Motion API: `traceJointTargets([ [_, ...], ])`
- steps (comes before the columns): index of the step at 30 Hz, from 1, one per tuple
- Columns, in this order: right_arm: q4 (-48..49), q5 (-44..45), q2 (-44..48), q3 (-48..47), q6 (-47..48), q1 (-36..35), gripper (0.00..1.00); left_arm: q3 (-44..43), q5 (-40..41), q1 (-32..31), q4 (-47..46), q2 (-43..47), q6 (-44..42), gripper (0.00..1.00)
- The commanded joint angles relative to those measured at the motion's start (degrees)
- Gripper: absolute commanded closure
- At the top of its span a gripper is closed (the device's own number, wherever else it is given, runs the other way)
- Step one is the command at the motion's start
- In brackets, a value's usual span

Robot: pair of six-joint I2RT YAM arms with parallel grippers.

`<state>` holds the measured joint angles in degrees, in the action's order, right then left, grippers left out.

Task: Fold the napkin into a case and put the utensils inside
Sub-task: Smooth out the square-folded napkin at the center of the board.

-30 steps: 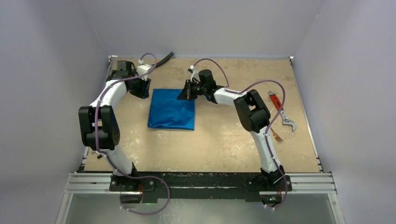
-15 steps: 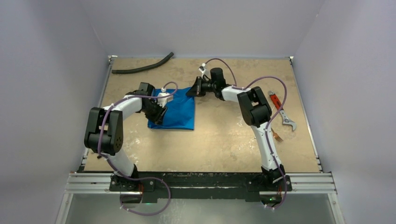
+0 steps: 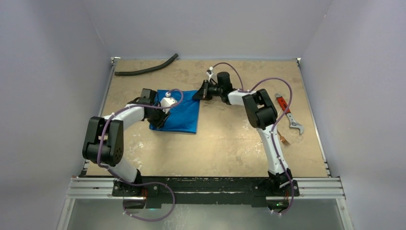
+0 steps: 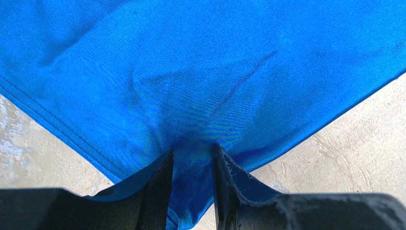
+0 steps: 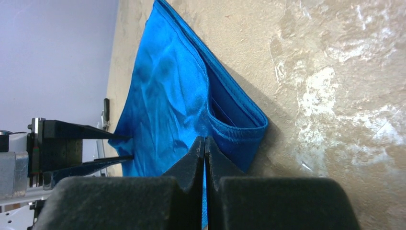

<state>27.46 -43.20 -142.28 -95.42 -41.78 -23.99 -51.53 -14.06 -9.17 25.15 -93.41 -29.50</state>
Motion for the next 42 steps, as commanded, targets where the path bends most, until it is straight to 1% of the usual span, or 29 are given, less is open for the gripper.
traceJointTargets([
  [1,4.2,0.3,3.4,-2.0,-2.3,0.5,0.99,3.0,5.1,-0.1,-1.2,-0.8,-3.6,0.66],
  [6,3.2,0.1,0.5,-7.4,-4.0,0.6,0.99,3.2,5.2,-0.2,-1.6,-0.3,-4.4,0.67],
  [9,3.3,0.9,-1.1,-6.9,-4.3,0.7,1.0,3.4,5.7,-0.2,-1.8,-0.2,-5.1,0.67],
  [13,5.2,2.8,-1.6,-3.4,-4.7,1.1,1.0,3.9,6.3,-0.2,-2.2,0.3,-6.0,0.67],
  [19,3.9,7.0,-1.1,0.8,-2.4,2.1,1.0,3.5,6.7,-0.2,-2.1,0.3,-6.5,0.67],
  [24,7.6,9.8,2.8,8.1,-3.2,4.1,1.0,4.0,7.8,-0.2,-2.2,0.7,-8.3,0.67],
  [28,9.5,8.7,5.7,12.4,-2.2,5.5,0.94,4.0,7.9,-0.2,-2.3,0.5,-9.0,0.68],
  [29,10.1,8.1,6.1,13.1,-2.1,5.5,0.91,4.0,7.8,-0.2,-2.2,0.5,-9.0,0.68],
  [31,11.1,9.2,8.1,14.2,-0.5,5.5,0.89,3.7,7.3,-0.2,-2.2,0.6,-9.0,0.68],
  [34,14.5,9.8,12.6,18.0,-1.1,4.1,0.88,3.3,6.1,-0.1,-1.7,1.4,-9.3,0.68],
  [38,16.9,12.5,18.9,22.6,-0.9,-1.5,0.88,2.9,3.9,-0.2,-0.9,2.3,-9.6,0.68],
  [40,17.0,13.8,20.0,23.5,-1.3,-4.8,0.89,2.5,3.4,-0.2,-0.6,2.3,-9.4,0.68],
  [42,19.6,13.8,19.4,24.3,-3.3,-7.7,0.89,2.3,3.3,-0.2,-0.6,2.2,-9.0,0.68],
])
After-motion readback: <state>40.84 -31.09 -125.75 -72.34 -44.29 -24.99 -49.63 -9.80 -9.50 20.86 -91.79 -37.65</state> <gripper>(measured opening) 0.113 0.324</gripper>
